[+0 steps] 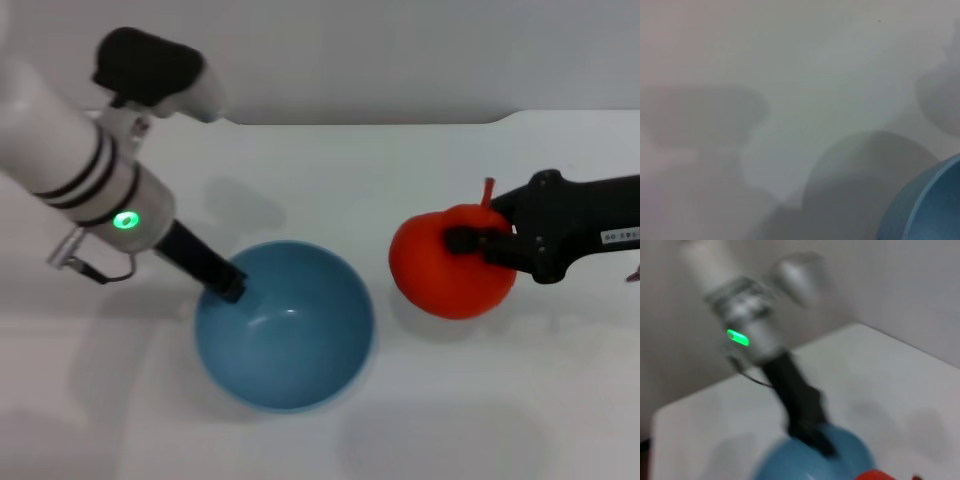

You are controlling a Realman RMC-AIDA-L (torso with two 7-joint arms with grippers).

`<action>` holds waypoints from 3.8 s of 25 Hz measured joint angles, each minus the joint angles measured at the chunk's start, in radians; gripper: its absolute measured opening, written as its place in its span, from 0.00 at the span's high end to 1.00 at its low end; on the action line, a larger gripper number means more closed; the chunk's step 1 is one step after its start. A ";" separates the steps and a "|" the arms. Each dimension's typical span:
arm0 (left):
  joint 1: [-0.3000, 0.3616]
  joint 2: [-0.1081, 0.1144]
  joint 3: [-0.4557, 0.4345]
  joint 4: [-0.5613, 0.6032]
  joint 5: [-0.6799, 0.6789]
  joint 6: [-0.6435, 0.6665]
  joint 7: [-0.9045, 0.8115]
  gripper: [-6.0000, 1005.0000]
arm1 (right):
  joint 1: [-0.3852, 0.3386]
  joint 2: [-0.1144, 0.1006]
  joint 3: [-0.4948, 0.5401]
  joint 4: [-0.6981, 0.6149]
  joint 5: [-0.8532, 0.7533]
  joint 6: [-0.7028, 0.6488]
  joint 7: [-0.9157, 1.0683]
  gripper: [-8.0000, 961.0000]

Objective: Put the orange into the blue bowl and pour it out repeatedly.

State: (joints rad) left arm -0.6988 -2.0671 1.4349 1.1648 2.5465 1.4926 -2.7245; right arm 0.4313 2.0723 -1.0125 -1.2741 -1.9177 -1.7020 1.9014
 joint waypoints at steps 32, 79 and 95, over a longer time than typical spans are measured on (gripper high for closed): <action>-0.065 -0.005 0.225 -0.005 -0.190 -0.091 -0.077 0.99 | 0.084 -0.005 0.008 0.088 0.017 -0.055 0.045 0.57; 0.462 0.002 -0.621 -0.545 -1.635 0.038 1.219 0.26 | -0.090 -0.002 0.468 0.900 0.841 0.188 -0.604 0.57; 0.496 -0.011 -0.723 -1.071 -1.838 0.017 2.639 0.26 | -0.076 0.010 0.747 1.406 0.967 0.229 -1.767 0.57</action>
State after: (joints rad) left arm -0.2025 -2.0785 0.7120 0.0937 0.7083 1.5097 -0.0853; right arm 0.3553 2.0828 -0.2652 0.1322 -0.9510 -1.4727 0.1347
